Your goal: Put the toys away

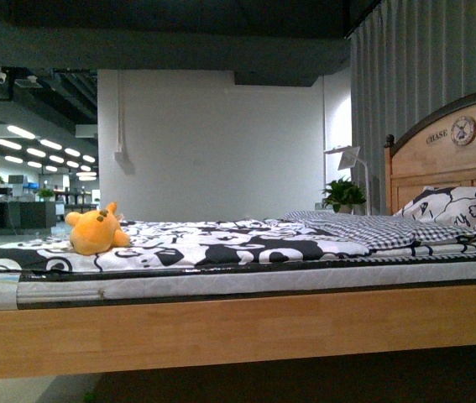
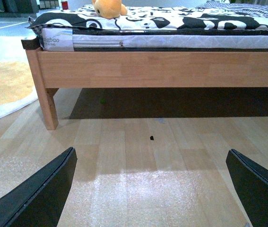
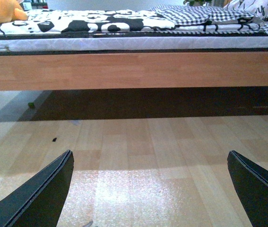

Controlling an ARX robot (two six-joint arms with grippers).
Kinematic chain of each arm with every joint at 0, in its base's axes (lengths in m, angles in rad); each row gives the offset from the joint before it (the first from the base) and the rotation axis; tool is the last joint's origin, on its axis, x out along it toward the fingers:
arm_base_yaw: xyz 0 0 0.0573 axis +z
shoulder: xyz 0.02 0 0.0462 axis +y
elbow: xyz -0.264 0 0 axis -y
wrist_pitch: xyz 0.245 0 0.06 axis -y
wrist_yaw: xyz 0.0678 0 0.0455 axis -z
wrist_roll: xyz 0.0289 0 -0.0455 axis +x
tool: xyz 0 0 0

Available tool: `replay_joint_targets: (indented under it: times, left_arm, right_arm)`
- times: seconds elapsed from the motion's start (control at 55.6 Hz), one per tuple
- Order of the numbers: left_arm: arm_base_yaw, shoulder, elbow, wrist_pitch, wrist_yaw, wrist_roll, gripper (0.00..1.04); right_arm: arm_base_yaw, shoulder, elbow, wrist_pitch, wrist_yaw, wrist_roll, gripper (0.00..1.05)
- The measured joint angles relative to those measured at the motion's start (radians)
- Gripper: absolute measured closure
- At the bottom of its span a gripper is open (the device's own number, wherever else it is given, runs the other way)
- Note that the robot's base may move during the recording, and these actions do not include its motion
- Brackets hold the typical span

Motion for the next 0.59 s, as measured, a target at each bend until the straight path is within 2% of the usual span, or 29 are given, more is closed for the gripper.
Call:
replay_joint_targets:
  times: [0.594]
  left_arm:
    - [0.000,0.000,0.000,0.000,0.000,0.000,0.06]
  right_arm:
    - [0.000,0.000,0.000,0.000,0.000,0.000,0.06]
